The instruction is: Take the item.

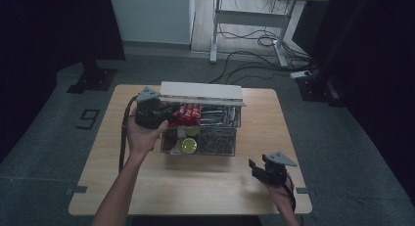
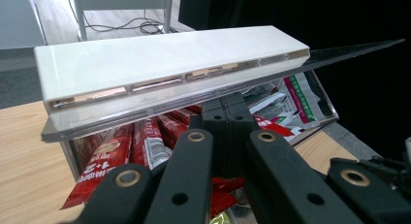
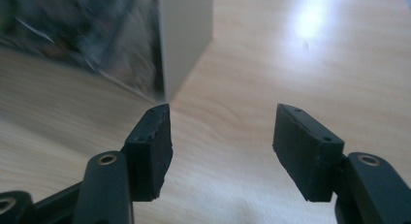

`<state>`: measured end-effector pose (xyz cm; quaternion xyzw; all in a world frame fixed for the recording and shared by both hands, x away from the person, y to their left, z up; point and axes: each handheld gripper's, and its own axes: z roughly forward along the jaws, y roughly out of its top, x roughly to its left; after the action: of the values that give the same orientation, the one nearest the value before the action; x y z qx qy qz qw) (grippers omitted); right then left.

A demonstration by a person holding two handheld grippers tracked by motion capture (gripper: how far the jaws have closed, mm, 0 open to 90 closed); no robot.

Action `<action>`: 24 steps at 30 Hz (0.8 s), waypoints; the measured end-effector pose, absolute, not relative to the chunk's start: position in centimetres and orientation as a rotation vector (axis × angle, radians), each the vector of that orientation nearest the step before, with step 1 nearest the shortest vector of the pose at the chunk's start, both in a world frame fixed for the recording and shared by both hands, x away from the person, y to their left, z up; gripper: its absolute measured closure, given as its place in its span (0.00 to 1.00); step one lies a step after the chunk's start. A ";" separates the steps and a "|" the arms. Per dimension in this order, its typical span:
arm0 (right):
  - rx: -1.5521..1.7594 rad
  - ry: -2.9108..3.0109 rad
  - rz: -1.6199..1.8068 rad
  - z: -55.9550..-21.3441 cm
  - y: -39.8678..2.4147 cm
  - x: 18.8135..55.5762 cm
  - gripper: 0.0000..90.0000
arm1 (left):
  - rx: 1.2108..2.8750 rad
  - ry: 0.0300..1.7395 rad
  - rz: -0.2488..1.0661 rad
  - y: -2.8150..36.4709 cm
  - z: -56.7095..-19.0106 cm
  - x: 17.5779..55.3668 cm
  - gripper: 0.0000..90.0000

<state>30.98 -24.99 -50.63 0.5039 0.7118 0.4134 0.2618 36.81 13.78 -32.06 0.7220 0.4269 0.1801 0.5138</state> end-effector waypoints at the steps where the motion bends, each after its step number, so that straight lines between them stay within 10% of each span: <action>1: 1.350 1.915 1.137 -50.2 -24.9 30.9 0.44 | 1.736 1.025 0.434 13.7 -32.0 36.8 1.00; 24: 1.241 1.908 1.308 -43.5 -22.7 32.5 0.50 | 1.738 1.019 0.422 14.0 -31.8 37.1 1.00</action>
<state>32.47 -22.67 -43.49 0.4572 0.7026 0.4816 0.2556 37.14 13.96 -31.76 0.7236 0.4242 0.1755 0.5154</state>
